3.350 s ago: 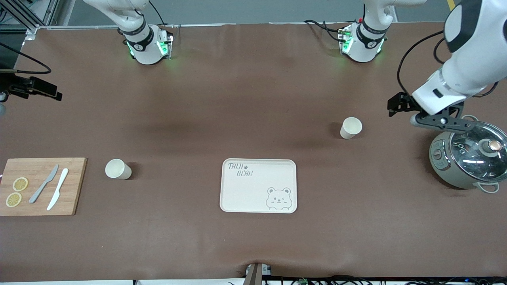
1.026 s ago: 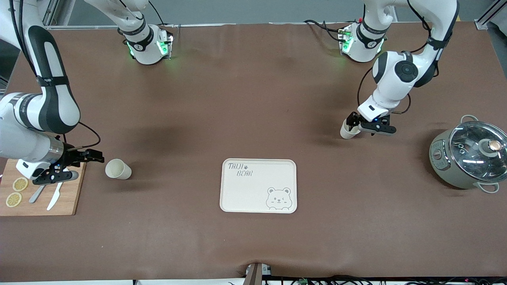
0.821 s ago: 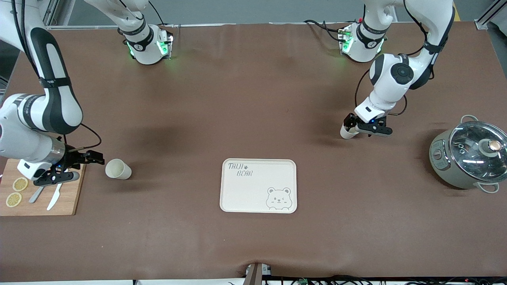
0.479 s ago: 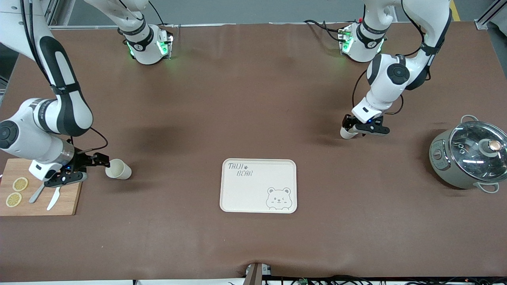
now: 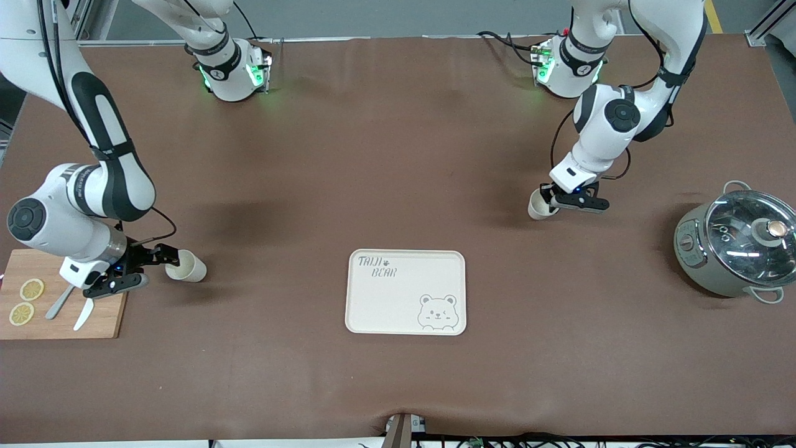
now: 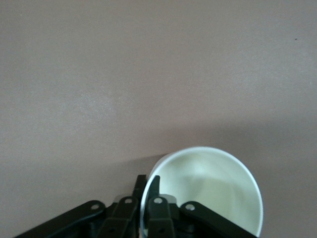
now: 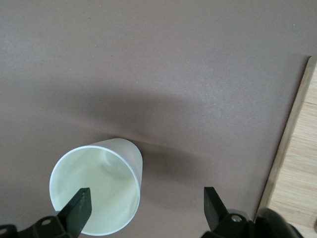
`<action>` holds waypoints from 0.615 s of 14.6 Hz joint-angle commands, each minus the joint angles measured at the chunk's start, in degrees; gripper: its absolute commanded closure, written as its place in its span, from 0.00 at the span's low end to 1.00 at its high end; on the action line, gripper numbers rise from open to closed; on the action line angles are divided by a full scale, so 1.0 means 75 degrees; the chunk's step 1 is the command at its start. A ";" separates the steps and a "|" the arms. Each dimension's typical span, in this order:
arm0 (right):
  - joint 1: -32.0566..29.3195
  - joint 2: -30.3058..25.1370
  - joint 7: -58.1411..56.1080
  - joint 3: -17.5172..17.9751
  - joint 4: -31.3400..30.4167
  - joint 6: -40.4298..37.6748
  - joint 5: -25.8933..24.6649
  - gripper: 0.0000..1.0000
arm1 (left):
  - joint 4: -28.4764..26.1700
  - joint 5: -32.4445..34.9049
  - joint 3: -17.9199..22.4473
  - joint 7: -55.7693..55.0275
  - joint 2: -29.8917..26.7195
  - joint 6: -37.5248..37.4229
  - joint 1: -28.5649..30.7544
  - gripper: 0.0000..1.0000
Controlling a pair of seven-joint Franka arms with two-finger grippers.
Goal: Place white IKEA cup upright on tray with both arms
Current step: 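Close the left gripper on the cup rim while the right gripper grasps its cup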
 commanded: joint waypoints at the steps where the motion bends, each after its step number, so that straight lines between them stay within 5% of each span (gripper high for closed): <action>1: -0.0109 0.0089 -0.0129 0.0078 -0.0017 0.0156 -0.0067 0.00 | 0.0001 -0.0105 -0.0043 -0.0079 -0.0042 0.0122 0.0042 1.00; 6: -0.0097 0.0171 -0.0129 0.0078 -0.0029 0.0261 -0.0056 0.00 | 0.1206 -0.0105 -0.0043 -0.0605 0.0484 -0.0007 -0.0052 1.00; 9: -0.0097 0.0206 -0.0129 0.0066 -0.0029 0.0285 -0.0067 0.00 | 0.2504 -0.0116 -0.0055 -0.1131 0.0766 -0.1314 -0.0261 1.00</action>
